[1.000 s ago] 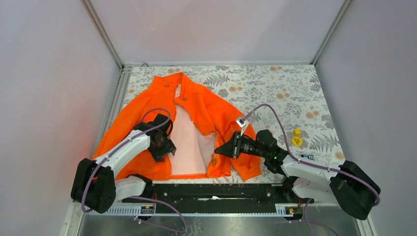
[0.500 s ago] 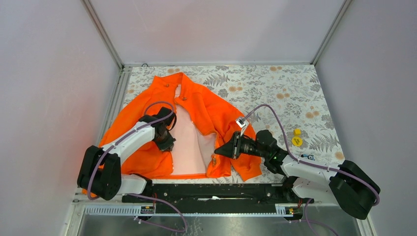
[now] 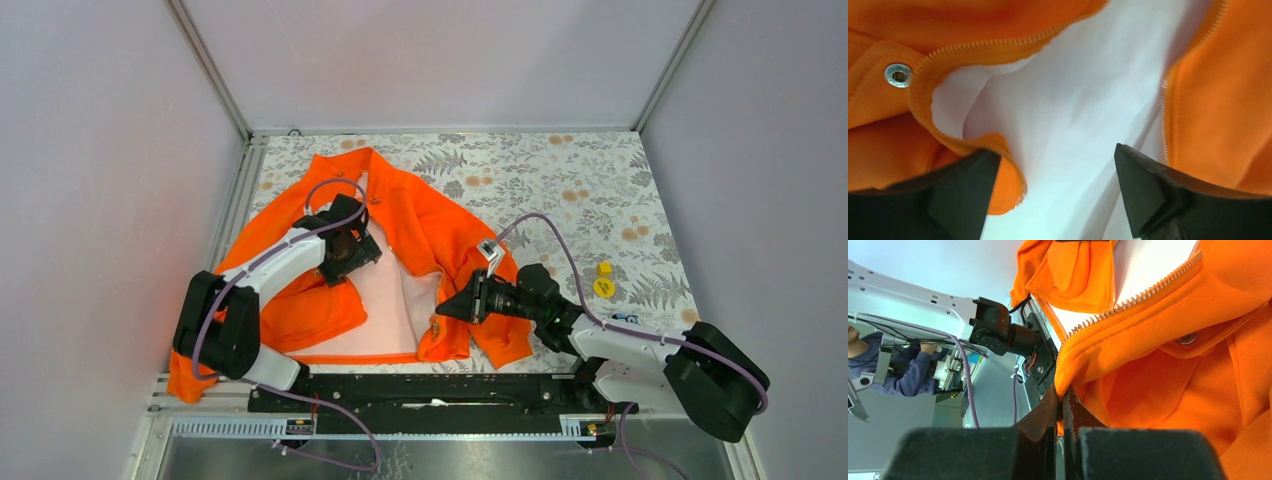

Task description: Zip up the jacket

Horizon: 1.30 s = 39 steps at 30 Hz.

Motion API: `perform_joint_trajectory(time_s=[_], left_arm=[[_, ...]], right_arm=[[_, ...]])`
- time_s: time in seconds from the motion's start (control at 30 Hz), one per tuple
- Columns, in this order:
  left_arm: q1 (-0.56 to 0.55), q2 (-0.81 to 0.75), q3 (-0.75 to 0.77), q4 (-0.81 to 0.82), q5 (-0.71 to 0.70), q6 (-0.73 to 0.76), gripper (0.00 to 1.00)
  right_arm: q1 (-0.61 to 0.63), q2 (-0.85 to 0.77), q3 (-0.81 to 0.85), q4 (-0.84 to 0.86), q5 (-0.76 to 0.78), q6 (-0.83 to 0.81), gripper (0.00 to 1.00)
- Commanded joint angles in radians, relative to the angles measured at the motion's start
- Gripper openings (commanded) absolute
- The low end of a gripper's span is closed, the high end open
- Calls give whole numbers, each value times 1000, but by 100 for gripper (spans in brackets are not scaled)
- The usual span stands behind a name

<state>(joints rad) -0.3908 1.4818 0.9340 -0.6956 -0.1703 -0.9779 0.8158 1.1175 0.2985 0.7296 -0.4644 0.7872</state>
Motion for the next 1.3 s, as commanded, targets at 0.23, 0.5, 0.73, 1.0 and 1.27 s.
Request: perform_joint_trajectory(time_s=[0.23, 0.5, 0.73, 1.0, 1.27], left_arm=[[-24, -385, -134, -28, -38, 146, 96], [-88, -370, -171, -57, 41, 144, 64], [-98, -413, -226, -43, 84, 136, 43], [-100, -268, -228, -88, -5, 44, 34], [-101, -197, -245, 0, 8, 41, 50]], right_arm=[[-7, 41, 82, -21, -22, -11, 0], [-8, 69, 74, 8, -17, -6, 0], [-7, 68, 57, 34, -20, 5, 0], [-7, 68, 56, 50, -31, 10, 0], [-7, 69, 44, 67, -30, 22, 0]])
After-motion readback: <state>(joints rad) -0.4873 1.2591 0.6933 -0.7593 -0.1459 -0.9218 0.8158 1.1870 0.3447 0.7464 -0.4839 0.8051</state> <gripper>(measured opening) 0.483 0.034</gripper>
